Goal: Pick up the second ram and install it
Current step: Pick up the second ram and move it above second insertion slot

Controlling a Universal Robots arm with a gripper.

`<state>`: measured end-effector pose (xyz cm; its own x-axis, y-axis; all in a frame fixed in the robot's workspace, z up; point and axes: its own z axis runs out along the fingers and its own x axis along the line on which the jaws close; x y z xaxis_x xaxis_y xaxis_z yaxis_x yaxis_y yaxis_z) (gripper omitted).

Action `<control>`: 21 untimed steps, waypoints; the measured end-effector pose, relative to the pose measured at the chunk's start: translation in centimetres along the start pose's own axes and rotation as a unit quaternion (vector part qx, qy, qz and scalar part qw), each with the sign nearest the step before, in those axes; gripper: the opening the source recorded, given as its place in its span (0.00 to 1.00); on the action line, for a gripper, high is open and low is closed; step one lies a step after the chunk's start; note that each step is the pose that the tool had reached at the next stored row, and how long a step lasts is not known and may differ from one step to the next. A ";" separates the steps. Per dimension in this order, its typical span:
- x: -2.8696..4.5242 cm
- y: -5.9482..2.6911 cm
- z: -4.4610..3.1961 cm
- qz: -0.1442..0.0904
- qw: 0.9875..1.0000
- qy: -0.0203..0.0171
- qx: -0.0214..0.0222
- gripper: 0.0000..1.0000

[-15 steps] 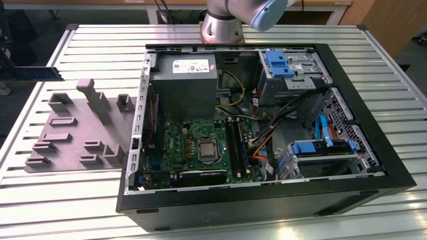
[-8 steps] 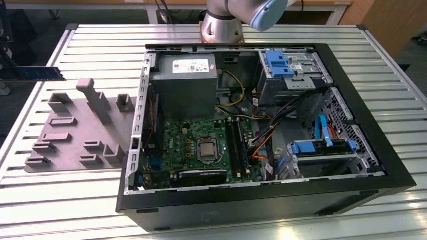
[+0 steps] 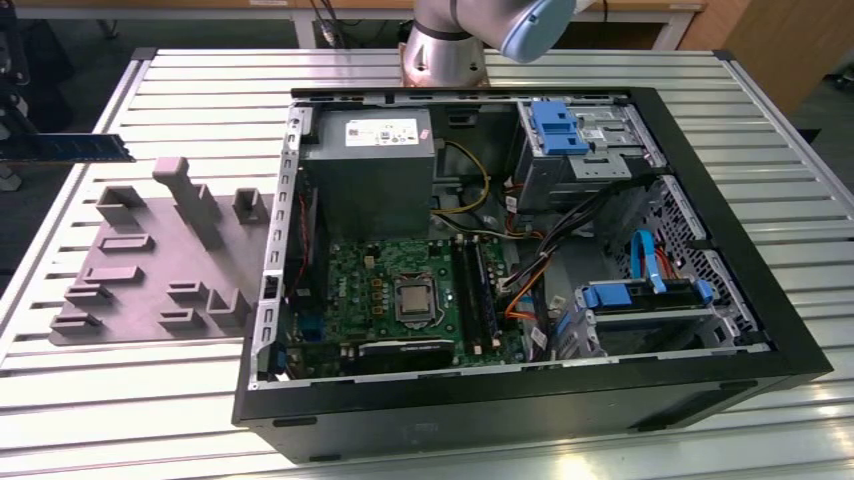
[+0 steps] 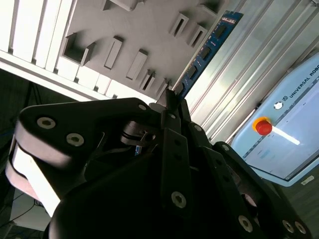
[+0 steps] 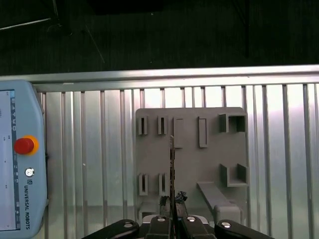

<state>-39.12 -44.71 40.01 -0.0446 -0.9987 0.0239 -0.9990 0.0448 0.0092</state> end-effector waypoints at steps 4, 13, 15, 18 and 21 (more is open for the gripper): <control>0.00 -0.12 0.00 0.000 1.000 0.000 0.000 0.14; -0.02 -0.44 0.00 0.000 1.000 0.000 0.000 0.14; -0.02 -0.51 -0.01 0.000 1.000 0.000 0.000 0.14; -0.03 -0.62 0.00 0.000 1.000 0.000 0.000 0.14; -0.03 -0.76 0.00 0.000 1.000 0.000 0.000 0.14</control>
<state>-38.36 -44.71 40.00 -0.0446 -0.9987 0.0238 -0.9990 0.0448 0.0091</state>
